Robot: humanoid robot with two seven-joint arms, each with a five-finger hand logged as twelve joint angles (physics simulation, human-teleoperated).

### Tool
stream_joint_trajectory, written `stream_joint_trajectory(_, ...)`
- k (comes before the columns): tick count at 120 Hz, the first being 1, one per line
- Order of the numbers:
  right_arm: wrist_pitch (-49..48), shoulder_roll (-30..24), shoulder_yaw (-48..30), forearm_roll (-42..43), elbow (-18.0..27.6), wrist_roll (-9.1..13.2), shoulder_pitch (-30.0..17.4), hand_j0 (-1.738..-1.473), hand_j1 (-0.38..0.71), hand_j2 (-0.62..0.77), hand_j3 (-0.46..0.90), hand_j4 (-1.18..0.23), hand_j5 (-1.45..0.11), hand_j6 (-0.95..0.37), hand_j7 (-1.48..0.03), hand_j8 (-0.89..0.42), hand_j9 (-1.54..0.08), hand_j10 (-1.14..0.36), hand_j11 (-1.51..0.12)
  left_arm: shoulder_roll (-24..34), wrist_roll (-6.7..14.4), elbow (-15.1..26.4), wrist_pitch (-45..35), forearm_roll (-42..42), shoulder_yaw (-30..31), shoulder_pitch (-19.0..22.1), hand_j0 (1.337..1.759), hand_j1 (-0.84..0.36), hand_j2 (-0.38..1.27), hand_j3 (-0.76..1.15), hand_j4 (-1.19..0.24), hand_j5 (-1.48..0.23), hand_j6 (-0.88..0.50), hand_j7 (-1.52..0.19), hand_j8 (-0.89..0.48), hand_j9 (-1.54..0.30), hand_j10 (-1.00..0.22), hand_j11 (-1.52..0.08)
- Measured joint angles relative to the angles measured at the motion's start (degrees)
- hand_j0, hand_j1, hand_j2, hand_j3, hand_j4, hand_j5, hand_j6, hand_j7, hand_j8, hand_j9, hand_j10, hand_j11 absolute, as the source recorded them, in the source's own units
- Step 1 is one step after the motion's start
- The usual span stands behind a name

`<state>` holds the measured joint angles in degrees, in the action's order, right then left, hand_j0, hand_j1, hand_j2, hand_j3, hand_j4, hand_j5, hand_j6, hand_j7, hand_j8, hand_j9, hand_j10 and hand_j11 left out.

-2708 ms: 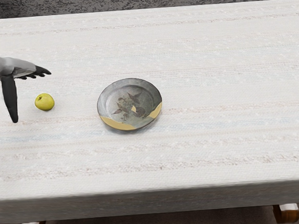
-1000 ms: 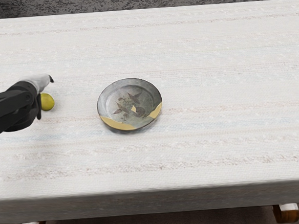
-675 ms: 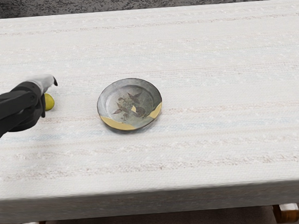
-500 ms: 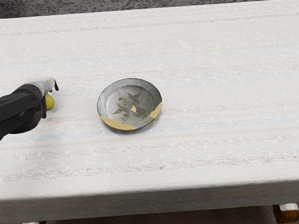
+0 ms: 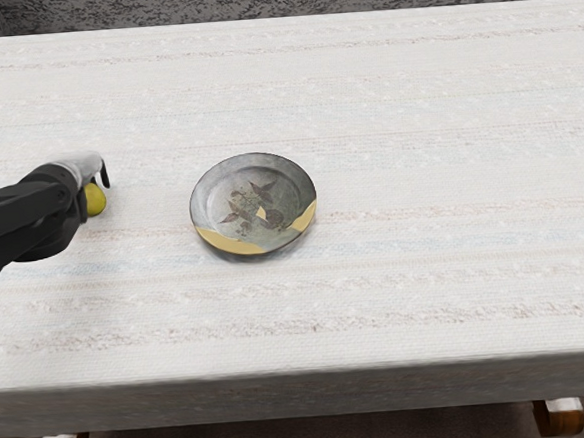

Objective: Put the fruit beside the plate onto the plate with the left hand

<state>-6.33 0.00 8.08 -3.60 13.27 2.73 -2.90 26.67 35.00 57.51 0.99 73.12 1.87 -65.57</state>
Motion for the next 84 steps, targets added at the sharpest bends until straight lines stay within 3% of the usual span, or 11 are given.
stream_joint_trajectory(26, 0.0, 0.0, 0.0, 0.0, 0.0, 0.0, 0.0, -1.658, -0.33, 0.0, 0.0, -0.01, -0.02, -0.01, -0.02, -0.01, -0.02, -0.01, -0.02, -0.1, 0.0, -1.1, 0.0, 0.0, 0.1, 0.0, 1.656, -0.26, 0.21, 0.0, -0.57, -0.75, -0.47, -0.76, -0.48, -0.76, -0.57, -0.76)
stream_joint_trajectory(61, -0.1, 0.0, 0.0, 0.0, 0.0, 0.0, 0.0, -1.658, -0.33, 0.0, 0.0, -0.01, -0.02, -0.01, -0.02, -0.01, -0.02, -0.01, -0.02, -0.4, 0.0, -1.7, -0.2, -1.1, 0.2, 0.0, 1.653, -0.25, 0.18, 0.0, -0.63, -0.85, -0.43, -0.86, -0.44, -0.86, -0.64, -0.86)
stream_joint_trajectory(84, -0.2, 0.0, 0.0, 0.0, 0.1, 0.0, 0.0, -1.658, -0.33, 0.0, 0.0, -0.01, -0.02, -0.01, -0.02, -0.01, -0.02, -0.01, -0.02, -0.4, 0.0, -1.6, 0.2, -1.4, 0.2, -0.6, 1.653, -0.28, 0.31, 0.0, -0.62, -0.95, -0.4, -0.96, -0.42, -0.95, -0.7, -0.95)
